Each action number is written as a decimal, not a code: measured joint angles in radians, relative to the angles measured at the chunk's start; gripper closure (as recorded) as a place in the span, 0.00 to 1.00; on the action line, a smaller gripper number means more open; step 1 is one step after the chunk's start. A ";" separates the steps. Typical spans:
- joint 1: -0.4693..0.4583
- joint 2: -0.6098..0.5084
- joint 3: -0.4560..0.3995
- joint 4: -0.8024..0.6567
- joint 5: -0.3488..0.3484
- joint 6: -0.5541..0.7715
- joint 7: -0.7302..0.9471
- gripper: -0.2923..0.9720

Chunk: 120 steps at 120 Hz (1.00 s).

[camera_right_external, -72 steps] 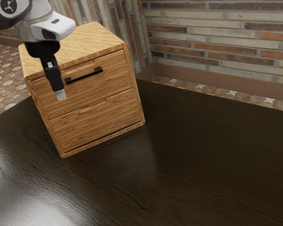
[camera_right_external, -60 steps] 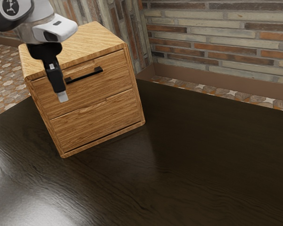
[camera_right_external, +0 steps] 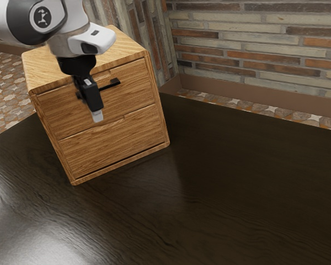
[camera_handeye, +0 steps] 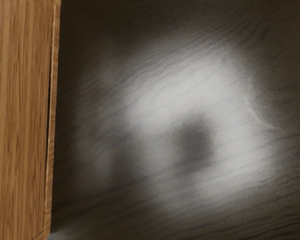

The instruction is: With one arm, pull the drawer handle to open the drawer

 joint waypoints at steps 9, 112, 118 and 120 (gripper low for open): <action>-0.001 0.004 0.000 0.001 -0.002 0.022 -0.043 0.23; 0.007 0.076 0.004 -0.010 0.173 0.335 -0.134 0.46; 0.007 0.078 0.005 -0.010 0.184 0.348 -0.124 0.46; 0.007 0.078 0.005 -0.010 0.188 0.351 -0.120 0.46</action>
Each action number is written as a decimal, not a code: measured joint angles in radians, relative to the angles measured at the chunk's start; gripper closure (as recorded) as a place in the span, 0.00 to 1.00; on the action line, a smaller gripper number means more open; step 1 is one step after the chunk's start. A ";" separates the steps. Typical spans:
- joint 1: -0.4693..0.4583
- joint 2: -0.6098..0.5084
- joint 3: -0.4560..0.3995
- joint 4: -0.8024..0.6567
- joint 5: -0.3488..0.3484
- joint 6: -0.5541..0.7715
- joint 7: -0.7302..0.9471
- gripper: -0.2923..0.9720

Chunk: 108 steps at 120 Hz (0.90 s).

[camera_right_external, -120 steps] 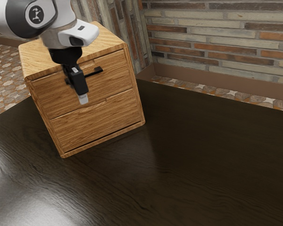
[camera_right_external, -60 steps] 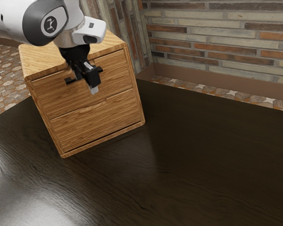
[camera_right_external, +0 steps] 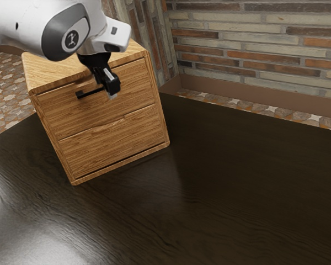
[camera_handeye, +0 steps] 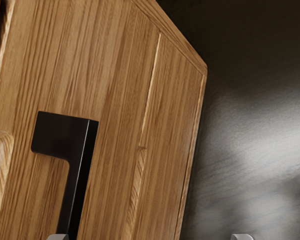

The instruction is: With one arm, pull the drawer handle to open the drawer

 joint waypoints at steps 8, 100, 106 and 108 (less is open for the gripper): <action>0.001 0.000 0.001 -0.001 0.014 0.011 0.016 0.47; 0.007 0.002 0.006 -0.041 0.102 0.033 0.134 0.50; 0.008 0.004 0.008 -0.044 0.102 0.033 0.137 0.51; 0.008 0.004 0.008 -0.045 0.102 0.034 0.138 0.51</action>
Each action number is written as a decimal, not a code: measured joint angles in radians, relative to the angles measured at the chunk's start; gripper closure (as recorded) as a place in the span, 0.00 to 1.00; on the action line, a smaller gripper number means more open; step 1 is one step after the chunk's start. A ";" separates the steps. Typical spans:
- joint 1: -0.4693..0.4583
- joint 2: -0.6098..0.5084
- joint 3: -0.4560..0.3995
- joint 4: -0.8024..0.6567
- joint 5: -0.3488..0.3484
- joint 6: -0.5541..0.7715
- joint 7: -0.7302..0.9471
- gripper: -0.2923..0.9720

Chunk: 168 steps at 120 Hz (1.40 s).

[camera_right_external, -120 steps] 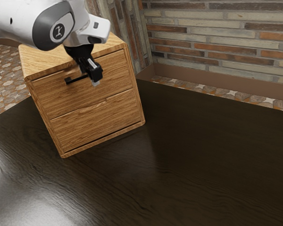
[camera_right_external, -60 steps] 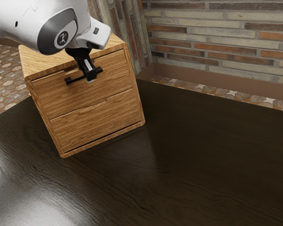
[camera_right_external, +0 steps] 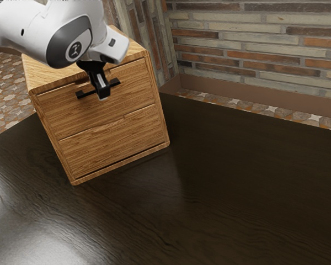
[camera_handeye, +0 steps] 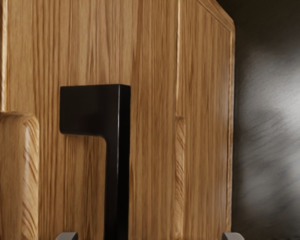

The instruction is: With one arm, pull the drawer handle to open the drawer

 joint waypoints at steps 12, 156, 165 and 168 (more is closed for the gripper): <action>0.000 0.001 0.000 -0.007 0.000 0.001 0.006 0.51; -0.004 -0.017 -0.003 -0.009 -0.142 -0.093 -0.127 0.66; -0.006 -0.021 -0.006 -0.010 -0.153 -0.104 -0.136 0.67; -0.006 -0.023 -0.007 -0.010 -0.155 -0.107 -0.139 0.68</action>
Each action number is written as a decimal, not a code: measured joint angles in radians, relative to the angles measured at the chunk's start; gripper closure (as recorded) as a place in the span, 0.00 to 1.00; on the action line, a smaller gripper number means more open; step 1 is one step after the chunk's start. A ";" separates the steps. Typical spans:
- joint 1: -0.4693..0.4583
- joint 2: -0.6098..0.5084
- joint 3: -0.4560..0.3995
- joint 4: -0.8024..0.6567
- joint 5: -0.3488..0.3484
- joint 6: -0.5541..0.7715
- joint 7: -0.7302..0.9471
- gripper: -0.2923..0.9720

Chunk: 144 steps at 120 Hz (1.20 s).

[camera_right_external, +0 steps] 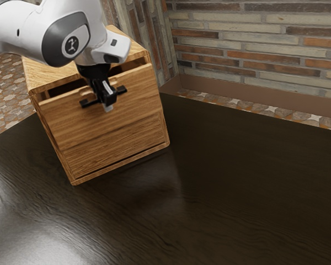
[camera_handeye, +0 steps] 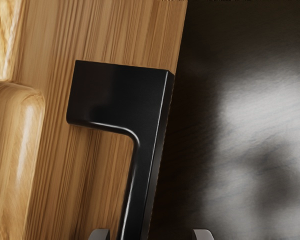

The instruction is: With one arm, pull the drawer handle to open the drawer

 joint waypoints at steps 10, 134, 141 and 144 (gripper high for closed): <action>-0.002 -0.009 -0.004 -0.001 -0.009 -0.012 -0.009 0.70; -0.018 -0.132 -0.089 -0.137 -0.005 -0.012 -0.035 0.70; -0.020 -0.141 -0.091 -0.146 -0.005 -0.009 -0.035 0.70; -0.025 -0.144 -0.089 -0.150 -0.006 -0.009 -0.035 0.70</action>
